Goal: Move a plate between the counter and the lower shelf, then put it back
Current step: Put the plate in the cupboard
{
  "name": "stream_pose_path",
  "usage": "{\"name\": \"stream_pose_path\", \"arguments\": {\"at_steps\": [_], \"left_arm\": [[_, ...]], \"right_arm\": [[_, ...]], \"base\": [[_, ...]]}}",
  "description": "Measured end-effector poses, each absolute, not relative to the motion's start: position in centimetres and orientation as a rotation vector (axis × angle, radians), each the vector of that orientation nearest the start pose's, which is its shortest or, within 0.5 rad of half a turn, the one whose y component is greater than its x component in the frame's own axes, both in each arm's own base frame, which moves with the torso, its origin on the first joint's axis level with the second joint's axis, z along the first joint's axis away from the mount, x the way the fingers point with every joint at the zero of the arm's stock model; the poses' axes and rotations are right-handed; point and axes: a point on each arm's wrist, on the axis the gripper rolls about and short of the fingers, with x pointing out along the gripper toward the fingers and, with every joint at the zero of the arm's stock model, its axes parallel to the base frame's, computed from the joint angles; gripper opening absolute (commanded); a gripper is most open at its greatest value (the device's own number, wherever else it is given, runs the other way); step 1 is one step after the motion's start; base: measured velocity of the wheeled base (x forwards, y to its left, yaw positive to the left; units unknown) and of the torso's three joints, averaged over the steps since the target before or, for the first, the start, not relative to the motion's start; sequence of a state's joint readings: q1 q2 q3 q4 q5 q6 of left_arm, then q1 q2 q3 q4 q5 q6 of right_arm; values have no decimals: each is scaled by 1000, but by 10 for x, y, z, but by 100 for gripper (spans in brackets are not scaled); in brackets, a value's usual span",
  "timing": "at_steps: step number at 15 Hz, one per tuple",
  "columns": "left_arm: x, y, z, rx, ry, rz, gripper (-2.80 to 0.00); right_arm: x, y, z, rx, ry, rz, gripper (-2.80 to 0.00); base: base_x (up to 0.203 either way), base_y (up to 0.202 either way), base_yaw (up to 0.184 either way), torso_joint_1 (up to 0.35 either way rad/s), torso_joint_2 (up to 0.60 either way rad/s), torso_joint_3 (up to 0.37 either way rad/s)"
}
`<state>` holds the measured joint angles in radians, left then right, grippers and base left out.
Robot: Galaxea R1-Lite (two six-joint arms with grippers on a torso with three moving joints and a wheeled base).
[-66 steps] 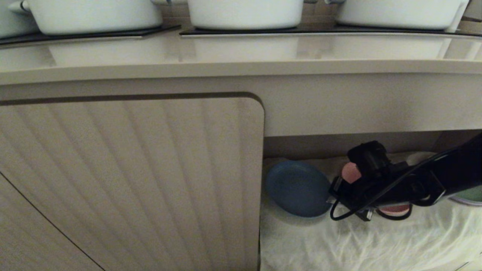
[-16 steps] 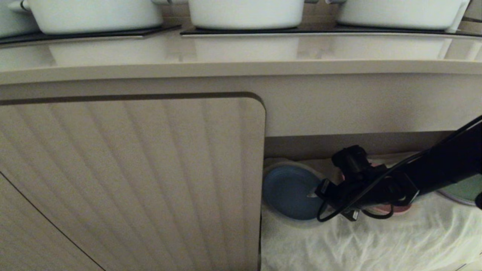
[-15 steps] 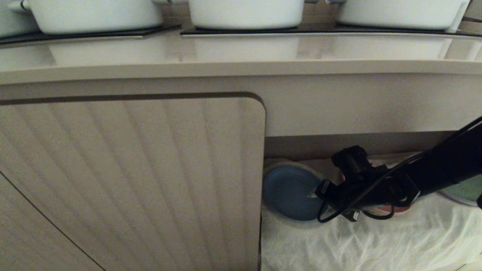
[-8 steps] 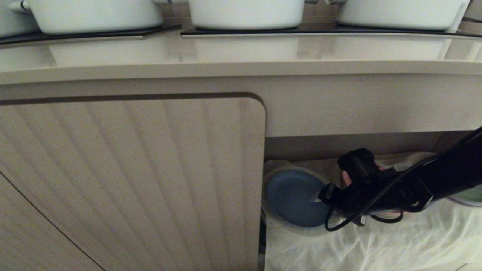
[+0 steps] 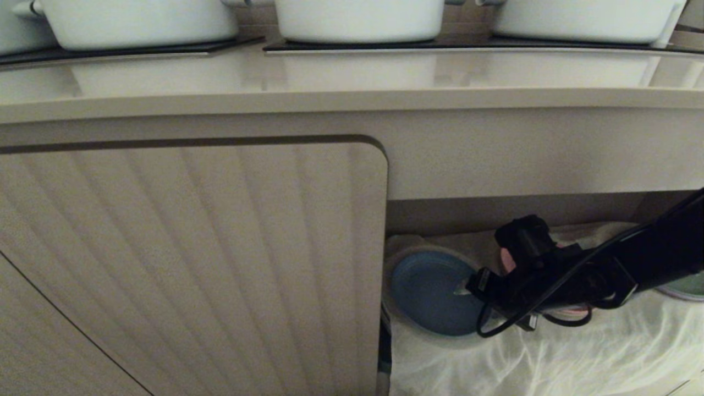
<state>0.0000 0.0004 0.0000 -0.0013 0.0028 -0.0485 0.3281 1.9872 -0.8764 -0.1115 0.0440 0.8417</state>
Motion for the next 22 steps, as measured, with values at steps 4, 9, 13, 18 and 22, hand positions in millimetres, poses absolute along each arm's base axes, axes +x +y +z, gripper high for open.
{"name": "stream_pose_path", "arguments": {"at_steps": [4, 9, 13, 18, 22], "left_arm": [[-23, 0, 76, -49, -1, 2, -280], [-23, 0, 76, -48, -1, 3, -280], [-23, 0, 76, -48, -1, 2, -280], [-23, 0, 76, -48, -1, 3, -280], [-23, 0, 76, -48, -1, 2, -280]], "right_arm": [[306, 105, 67, 628, 1055, -92, 0], [307, 106, 68, 628, 1054, -92, 0], [307, 105, 70, 625, 1050, -91, 0], [305, 105, 72, 609, 1065, -98, 0], [306, 104, 74, 572, 1082, -92, 0]], "base": [[0, 0, 0, 0, 0, 0], [0, 0, 0, 0, 0, 0], [0, 0, 0, 0, 0, 0], [0, 0, 0, 0, 0, 0], [0, 0, 0, 0, 0, 0]]}}
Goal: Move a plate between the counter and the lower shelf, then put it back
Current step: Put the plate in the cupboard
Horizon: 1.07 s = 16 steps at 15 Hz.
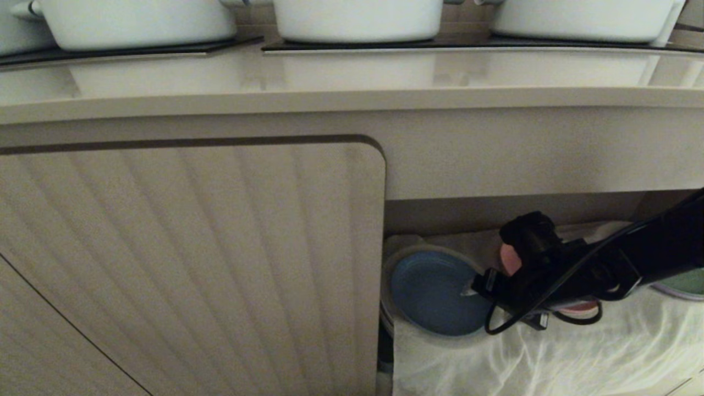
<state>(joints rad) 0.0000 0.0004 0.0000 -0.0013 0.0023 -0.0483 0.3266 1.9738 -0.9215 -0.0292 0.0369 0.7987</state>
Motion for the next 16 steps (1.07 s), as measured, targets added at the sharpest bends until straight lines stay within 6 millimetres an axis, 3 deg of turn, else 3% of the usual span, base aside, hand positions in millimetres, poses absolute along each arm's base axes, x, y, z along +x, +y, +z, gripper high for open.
{"name": "stream_pose_path", "arguments": {"at_steps": [16], "left_arm": [[-23, 0, 76, -48, -1, 2, -280]], "right_arm": [[301, 100, 88, 502, 1086, -59, 0]], "base": [[0, 0, 0, 0, 0, 0]]}}
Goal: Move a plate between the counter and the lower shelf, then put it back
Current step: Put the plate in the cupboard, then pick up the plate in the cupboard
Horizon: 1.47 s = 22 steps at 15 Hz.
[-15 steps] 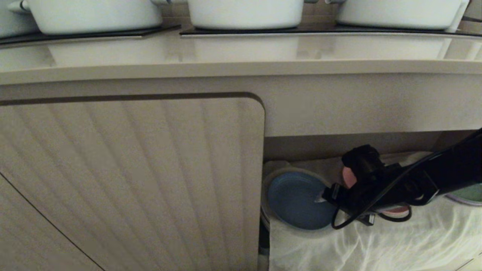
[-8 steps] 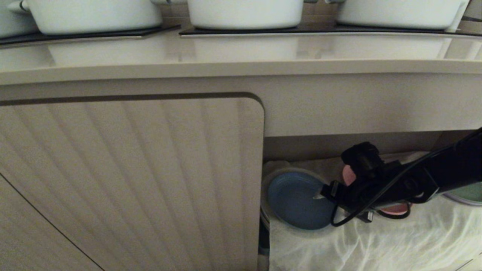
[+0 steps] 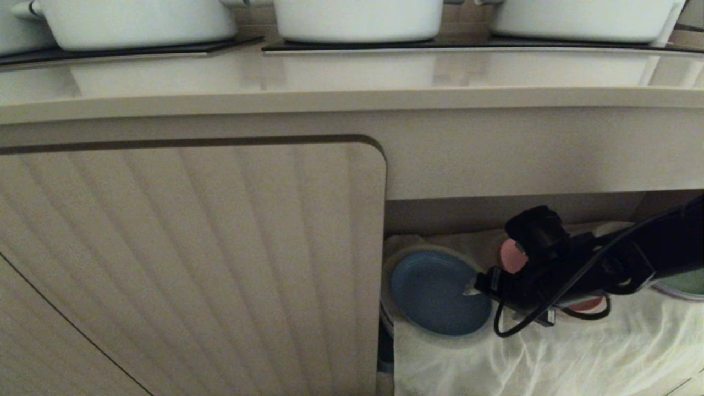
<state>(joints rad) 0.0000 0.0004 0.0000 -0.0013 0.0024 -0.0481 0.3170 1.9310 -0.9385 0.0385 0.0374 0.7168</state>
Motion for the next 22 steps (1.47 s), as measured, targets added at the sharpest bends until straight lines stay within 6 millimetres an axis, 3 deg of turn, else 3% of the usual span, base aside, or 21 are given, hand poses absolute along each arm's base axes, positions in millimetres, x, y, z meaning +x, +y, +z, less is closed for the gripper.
{"name": "stream_pose_path", "arguments": {"at_steps": [14, 22], "left_arm": [[-23, 0, 76, -48, -1, 3, -280], [-23, 0, 76, -48, -1, 2, -280]], "right_arm": [[286, 91, 101, 481, 1106, -66, 0], [263, 84, 105, 420, 1118, -30, 0]], "base": [[0, 0, 0, 0, 0, 0], [0, 0, 0, 0, 0, 0]]}}
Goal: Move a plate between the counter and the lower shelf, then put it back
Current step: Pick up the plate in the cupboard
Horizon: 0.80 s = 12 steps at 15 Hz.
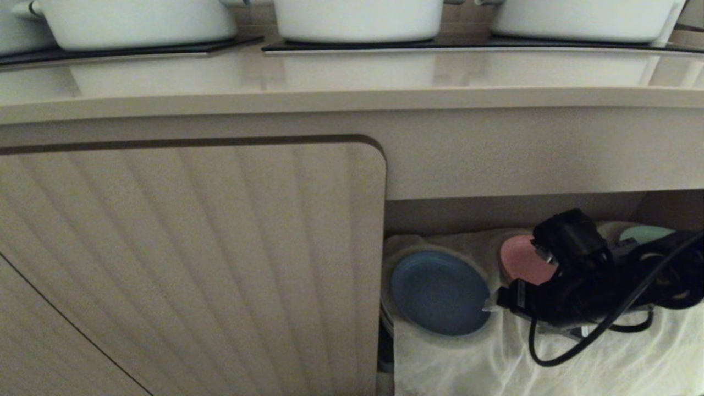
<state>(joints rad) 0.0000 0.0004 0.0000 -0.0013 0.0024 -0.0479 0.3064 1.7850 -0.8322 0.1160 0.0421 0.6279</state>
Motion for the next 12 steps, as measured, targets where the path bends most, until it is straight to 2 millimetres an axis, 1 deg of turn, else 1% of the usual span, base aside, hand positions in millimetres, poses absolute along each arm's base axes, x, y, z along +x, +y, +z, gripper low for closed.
{"name": "stream_pose_path", "arguments": {"at_steps": [7, 12], "left_arm": [[-23, 0, 76, -48, -1, 3, -280], [-23, 0, 76, -48, -1, 3, -280]], "right_arm": [[231, 75, 104, 397, 1145, -10, 0], [193, 63, 102, 323, 1166, 48, 0]], "base": [[0, 0, 0, 0, 0, 0], [0, 0, 0, 0, 0, 0]]}}
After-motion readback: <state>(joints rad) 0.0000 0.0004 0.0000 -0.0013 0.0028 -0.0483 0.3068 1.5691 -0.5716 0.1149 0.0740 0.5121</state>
